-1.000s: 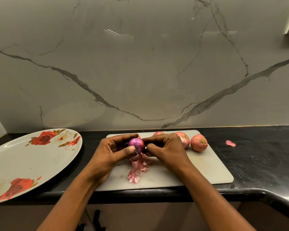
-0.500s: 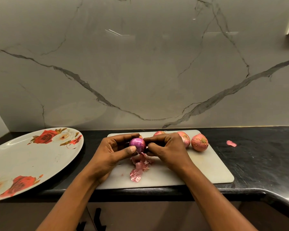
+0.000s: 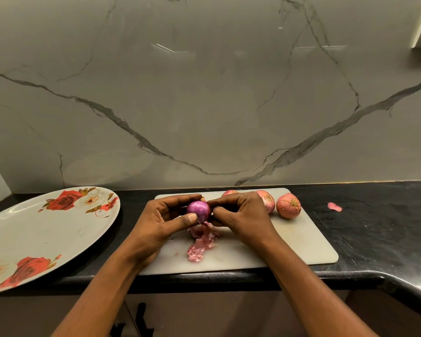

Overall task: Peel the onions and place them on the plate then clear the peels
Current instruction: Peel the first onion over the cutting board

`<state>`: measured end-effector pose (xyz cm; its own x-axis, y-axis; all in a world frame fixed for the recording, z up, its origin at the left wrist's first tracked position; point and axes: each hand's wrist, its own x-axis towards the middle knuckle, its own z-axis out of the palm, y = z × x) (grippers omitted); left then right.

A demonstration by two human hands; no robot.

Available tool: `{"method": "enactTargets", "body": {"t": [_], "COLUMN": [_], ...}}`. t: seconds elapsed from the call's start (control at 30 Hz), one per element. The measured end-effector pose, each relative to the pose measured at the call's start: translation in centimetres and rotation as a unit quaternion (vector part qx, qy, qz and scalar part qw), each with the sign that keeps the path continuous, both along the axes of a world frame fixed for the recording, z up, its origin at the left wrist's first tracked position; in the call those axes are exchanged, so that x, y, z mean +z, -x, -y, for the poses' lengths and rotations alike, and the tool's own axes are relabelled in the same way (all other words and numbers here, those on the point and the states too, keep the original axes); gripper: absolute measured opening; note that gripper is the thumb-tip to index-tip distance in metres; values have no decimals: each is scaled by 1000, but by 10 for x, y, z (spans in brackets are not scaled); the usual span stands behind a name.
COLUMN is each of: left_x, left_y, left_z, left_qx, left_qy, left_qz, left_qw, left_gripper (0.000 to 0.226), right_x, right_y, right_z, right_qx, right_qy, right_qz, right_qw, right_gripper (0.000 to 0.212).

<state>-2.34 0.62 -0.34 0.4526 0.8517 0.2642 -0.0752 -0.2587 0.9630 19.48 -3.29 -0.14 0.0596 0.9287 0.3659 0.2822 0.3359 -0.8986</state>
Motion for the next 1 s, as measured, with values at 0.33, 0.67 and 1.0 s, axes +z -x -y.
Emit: {"method": "enactTargets", "body": {"t": [0.33,0.67,1.0], "left_x": [1,3,1], "left_y": [-1,-2,-1], "left_z": [0,1,-1], "left_qx": [1,-1,0], "left_qy": [7,12,-3], "left_qz": [11,13,-6], "left_qw": [1000,1000,1000], "left_gripper": [50,48,48], "right_x": [4,-1,2], "right_y": [2,0,0], "right_z": [9,3,8], "right_qx": [45,24,40], "right_qy": [17,-10,-9], "right_qz": [-44,-9,9], "right_qw": [998,1000,999], "right_gripper": [24,25,26]}}
